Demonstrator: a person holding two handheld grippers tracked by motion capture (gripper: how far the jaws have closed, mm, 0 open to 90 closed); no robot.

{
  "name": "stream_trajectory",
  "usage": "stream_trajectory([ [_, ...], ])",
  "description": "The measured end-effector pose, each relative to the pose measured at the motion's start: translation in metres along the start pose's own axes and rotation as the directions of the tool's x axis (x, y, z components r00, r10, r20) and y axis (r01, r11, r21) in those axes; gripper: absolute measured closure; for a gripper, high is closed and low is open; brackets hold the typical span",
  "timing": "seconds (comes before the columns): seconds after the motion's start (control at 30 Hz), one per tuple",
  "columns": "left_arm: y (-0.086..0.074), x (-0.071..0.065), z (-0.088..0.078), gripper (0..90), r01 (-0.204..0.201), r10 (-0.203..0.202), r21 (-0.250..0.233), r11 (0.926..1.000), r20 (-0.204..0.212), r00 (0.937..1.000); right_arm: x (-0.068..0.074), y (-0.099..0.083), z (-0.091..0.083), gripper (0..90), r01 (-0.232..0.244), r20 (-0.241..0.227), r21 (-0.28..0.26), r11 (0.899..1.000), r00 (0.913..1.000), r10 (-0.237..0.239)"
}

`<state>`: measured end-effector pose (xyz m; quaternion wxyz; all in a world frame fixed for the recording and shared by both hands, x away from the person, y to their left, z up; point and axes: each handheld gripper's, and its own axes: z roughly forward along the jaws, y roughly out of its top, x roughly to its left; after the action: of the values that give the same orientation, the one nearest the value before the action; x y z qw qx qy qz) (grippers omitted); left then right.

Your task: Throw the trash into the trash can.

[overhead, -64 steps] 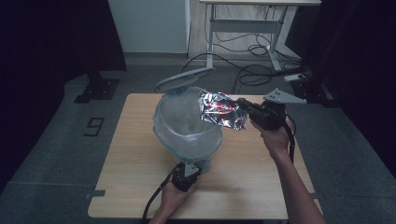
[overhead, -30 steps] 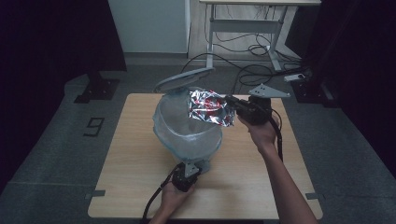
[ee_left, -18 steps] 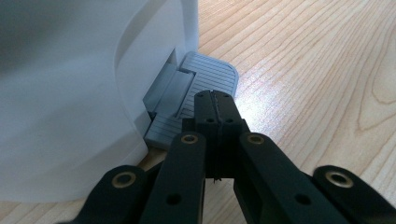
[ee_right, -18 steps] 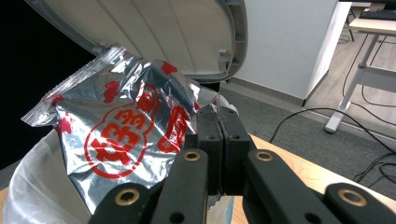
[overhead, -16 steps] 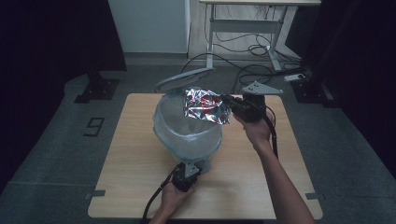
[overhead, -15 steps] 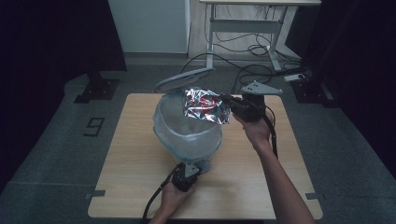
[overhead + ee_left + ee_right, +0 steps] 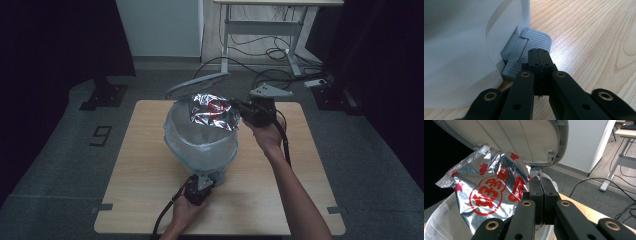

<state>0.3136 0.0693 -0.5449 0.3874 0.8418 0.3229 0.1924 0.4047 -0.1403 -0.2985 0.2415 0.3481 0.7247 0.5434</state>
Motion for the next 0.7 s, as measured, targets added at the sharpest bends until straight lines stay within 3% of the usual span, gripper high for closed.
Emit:
stream_trajectory([
  [0.7, 0.000, 0.000, 0.000, 90.0, -0.004, 0.004, 0.000, 1.0000, 0.000, 1.0000, 0.013, 0.002, 0.032, 87.9, 0.007, -0.023, 0.021, 1.000, 0.9997, -0.007],
])
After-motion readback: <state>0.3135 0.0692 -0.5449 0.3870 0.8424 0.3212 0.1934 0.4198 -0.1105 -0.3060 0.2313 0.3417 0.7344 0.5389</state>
